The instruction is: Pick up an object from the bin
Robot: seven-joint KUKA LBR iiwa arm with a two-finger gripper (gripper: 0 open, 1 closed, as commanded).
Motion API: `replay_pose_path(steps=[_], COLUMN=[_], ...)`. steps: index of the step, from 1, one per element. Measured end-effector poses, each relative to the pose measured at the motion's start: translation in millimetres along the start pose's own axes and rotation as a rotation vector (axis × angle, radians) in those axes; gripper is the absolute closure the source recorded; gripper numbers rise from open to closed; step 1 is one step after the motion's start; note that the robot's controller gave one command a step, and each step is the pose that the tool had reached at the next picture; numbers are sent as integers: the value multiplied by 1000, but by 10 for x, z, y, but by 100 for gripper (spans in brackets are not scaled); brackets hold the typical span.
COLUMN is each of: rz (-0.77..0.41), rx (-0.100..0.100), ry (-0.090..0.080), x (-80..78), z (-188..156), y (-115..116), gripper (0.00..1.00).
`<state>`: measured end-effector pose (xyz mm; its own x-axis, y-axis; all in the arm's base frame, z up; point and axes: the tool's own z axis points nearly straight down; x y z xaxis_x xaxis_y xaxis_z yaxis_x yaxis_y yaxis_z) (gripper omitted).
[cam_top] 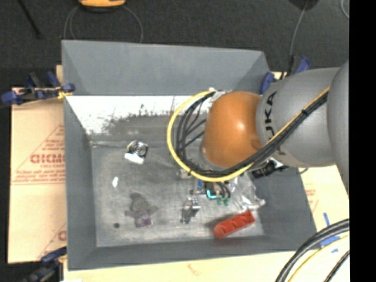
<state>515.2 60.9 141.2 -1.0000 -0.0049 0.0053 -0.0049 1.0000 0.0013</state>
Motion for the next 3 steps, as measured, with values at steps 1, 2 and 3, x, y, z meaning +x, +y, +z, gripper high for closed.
replay_pose_path(steps=[1, 2, 3], rz=[-53, -47, -43], rx=[1, 0, -3], ry=[-15, -16, -18], x=[-121, -28, -38], z=[708, 678, 662], y=[588, 973, 968], gripper=[0, 0, 100])
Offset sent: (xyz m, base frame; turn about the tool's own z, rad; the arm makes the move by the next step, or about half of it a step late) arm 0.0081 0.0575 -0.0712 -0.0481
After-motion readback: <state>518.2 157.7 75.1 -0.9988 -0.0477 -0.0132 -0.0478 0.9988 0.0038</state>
